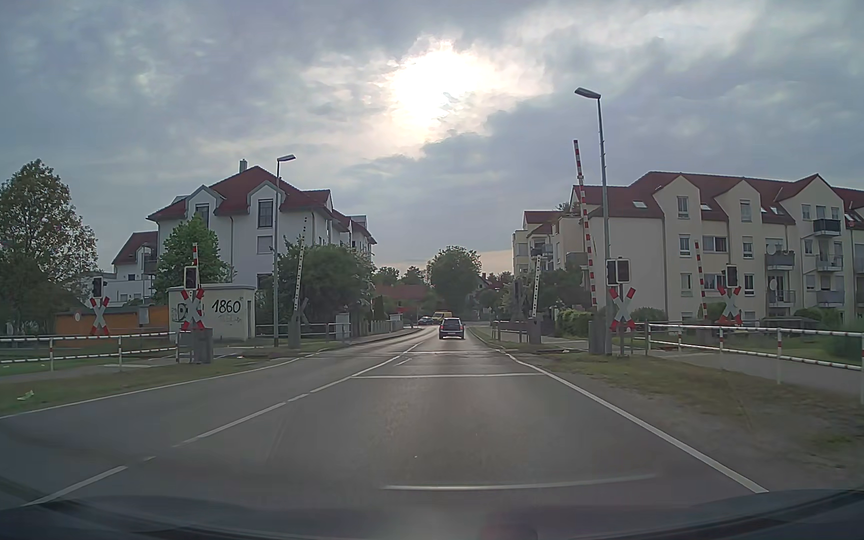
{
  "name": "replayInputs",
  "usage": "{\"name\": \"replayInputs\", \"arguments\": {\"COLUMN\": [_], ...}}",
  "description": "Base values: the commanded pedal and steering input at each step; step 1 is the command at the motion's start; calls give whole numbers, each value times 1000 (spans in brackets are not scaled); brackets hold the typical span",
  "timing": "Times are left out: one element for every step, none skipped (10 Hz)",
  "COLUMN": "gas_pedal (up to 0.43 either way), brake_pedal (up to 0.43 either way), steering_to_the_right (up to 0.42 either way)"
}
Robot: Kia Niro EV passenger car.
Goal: Follow the waypoints while adhering to traffic rules and regulations
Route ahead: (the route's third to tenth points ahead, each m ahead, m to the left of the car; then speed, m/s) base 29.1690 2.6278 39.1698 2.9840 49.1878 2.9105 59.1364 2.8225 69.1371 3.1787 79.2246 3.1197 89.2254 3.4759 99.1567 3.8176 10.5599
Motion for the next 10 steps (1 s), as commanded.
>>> {"name": "replayInputs", "arguments": {"gas_pedal": [150, 138, 138, 138, 138, 138, 138, 138, 138, 138], "brake_pedal": [0, 0, 0, 0, 0, 0, 0, 0, 0, 0], "steering_to_the_right": [-4, -5, -4, -4, -5, -4, -5, -5, -4, -5]}}
